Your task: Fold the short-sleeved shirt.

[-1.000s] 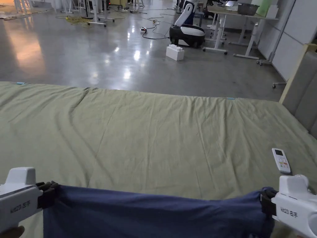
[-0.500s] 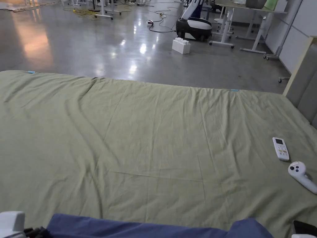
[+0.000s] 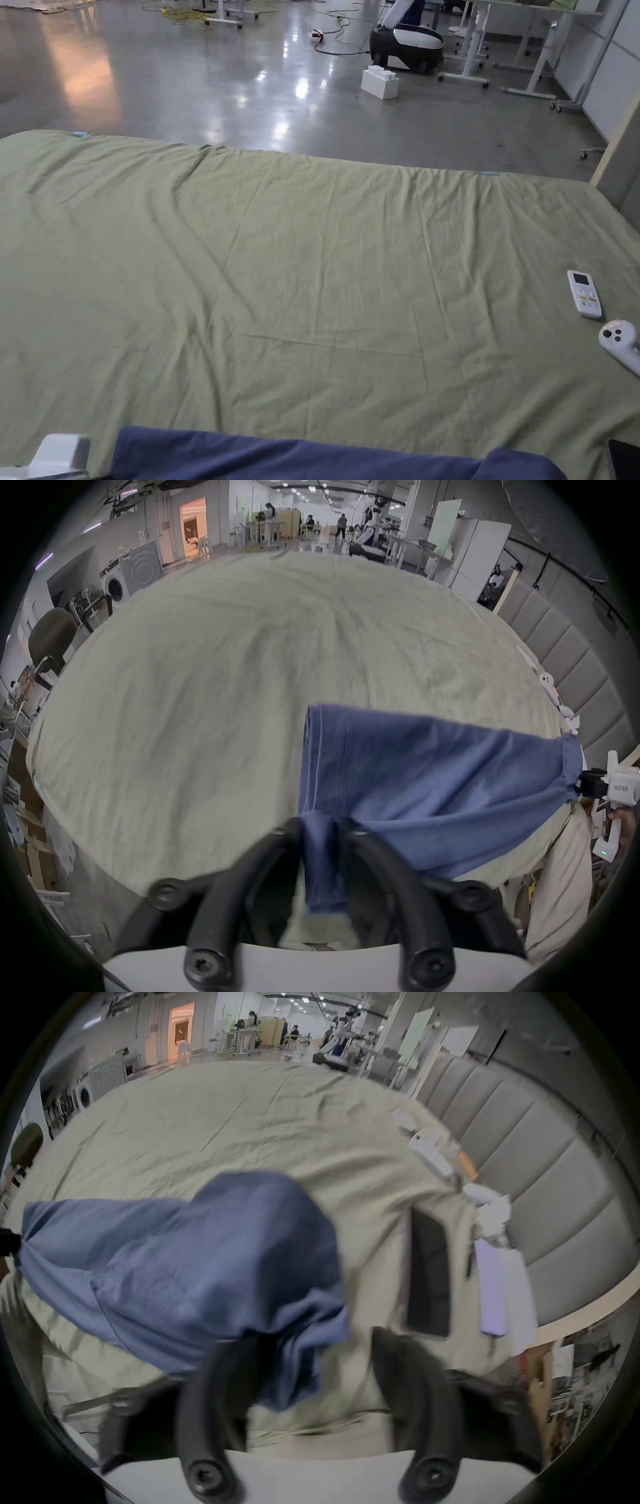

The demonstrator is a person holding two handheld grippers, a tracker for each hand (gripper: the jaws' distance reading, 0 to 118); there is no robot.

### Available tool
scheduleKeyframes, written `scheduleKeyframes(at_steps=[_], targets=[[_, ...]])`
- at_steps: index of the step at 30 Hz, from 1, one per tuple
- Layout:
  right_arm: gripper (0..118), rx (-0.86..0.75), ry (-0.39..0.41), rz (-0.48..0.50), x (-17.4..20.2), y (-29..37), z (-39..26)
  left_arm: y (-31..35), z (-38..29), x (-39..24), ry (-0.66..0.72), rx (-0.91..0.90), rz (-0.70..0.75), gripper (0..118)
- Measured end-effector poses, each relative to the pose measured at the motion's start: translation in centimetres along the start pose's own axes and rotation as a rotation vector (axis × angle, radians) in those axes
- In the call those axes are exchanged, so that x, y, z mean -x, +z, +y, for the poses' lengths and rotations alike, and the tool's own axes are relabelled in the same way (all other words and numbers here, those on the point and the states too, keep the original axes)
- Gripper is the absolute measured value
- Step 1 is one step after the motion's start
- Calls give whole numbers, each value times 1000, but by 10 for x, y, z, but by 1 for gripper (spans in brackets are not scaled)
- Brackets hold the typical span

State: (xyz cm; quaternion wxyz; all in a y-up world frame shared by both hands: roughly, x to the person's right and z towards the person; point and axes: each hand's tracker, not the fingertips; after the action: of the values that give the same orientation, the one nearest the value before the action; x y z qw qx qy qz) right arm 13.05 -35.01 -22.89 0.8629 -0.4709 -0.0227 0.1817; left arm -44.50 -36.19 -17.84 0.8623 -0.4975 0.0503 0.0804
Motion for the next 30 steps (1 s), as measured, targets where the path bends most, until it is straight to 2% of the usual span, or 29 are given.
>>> scheduleKeyframes(at_steps=[1,2,6,9,12,14,15,16,18,19,21,22,23,26,28,30], targets=[[92,-49,-7,-8,-3,10,5,7,5,-2,-8,-51,21,63],[92,-90,-24,-2,-5,18,12,12,10,-5,-18,-95,20,65],[92,-302,-142,18,-8,54,42,41,37,-26,-53,-266,-12,65],[92,-537,-217,51,5,79,63,61,55,-53,-90,-439,-1,65],[90,-715,-234,28,31,107,82,77,68,-80,-110,-597,48,65],[79,-834,-245,31,46,116,92,88,73,-94,-100,-700,55,62],[70,-862,-241,24,53,119,96,92,75,-97,-88,-738,43,59],[54,-894,-238,11,60,122,100,96,75,-102,-72,-775,37,48],[29,-936,-244,-4,71,125,104,103,75,-110,-66,-823,49,22],[18,-956,-248,-5,76,126,105,106,76,-114,-78,-860,68,15],[3,-965,-247,-3,84,127,108,111,73,-120,-82,-884,94,4],[2,-989,-264,22,86,127,109,114,71,-121,-84,-898,87,3],[1,-991,-260,14,89,129,109,118,70,-122,-78,-923,83,0],[1,-1002,-254,-15,94,131,110,124,68,-121,-45,-940,83,0],[1,-1000,-275,25,92,130,110,125,66,-115,-44,-931,77,0],[1,-996,-247,6,94,131,113,125,66,-108,-36,-921,90,0]])
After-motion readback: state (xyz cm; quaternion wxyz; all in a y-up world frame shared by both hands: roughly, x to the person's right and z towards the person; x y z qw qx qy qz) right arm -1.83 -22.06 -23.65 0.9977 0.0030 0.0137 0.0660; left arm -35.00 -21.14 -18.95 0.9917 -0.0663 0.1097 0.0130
